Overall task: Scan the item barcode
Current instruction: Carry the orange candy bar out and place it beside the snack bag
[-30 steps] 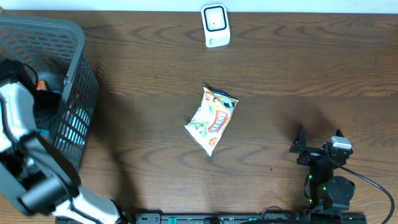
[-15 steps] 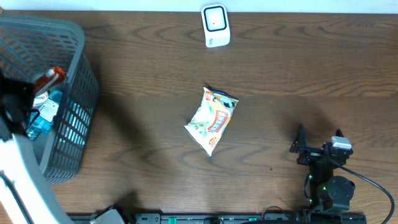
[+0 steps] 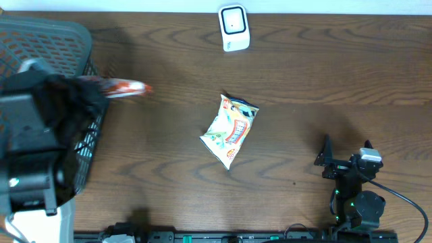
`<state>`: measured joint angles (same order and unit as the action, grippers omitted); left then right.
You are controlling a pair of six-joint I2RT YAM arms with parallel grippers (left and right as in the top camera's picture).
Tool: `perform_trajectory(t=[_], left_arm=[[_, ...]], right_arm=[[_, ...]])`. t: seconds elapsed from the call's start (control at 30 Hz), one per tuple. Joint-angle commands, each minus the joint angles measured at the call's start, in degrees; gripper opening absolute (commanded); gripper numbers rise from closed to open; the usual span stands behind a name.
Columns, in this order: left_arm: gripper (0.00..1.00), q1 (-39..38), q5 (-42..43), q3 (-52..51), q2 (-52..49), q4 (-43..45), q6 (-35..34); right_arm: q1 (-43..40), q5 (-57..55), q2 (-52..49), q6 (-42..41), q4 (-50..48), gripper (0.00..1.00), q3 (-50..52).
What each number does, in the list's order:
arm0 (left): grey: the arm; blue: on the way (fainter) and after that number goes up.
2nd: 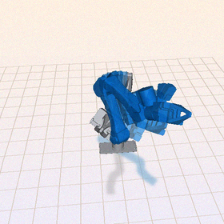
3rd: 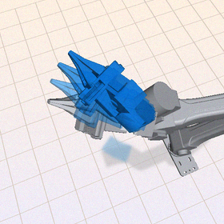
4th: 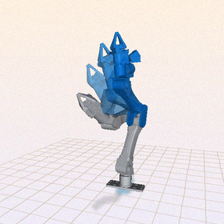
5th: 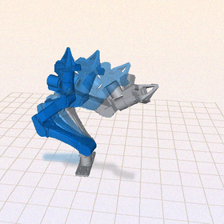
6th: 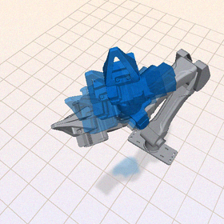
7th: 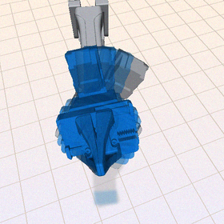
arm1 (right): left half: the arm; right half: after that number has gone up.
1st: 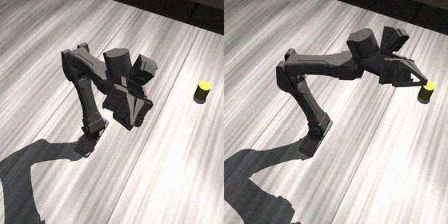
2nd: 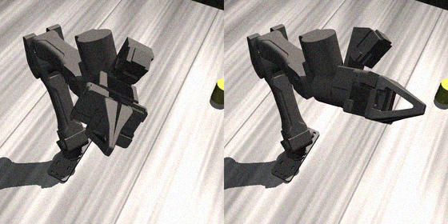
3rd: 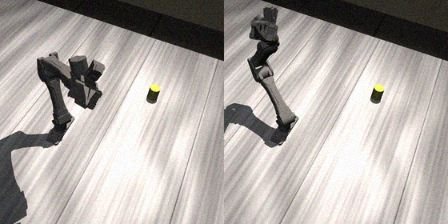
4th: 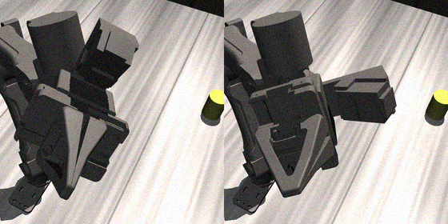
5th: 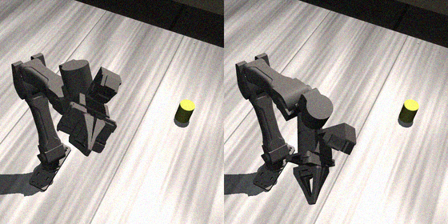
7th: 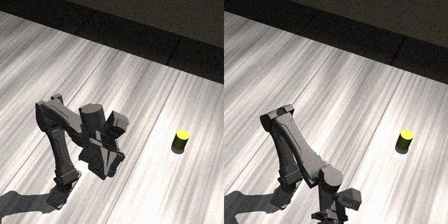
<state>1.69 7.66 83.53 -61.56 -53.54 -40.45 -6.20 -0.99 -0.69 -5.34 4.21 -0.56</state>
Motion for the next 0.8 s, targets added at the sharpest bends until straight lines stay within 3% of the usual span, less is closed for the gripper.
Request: perform_trajectory(t=[0.0,0.17,0.5,0.77], left_arm=[[0.07,-8.02,0.26,-2.38,-3.39,0.44,4.26],[0.08,-18.88,0.28,-4.74,-11.39,4.02,10.84],[0.07,-36.46,0.31,-4.94,-33.86,20.74,22.03],[0.08,-43.56,0.31,-4.94,-47.91,28.28,22.88]], right_arm=[[-0.5,0.28,0.24,0.94,0.02,0.99,0.26],[-0.5,0.28,0.24,0.94,0.02,0.99,0.26],[-0.5,0.28,0.22,0.94,0.02,0.99,0.26],[-0.5,0.28,0.2,0.94,0.02,0.99,0.26]])
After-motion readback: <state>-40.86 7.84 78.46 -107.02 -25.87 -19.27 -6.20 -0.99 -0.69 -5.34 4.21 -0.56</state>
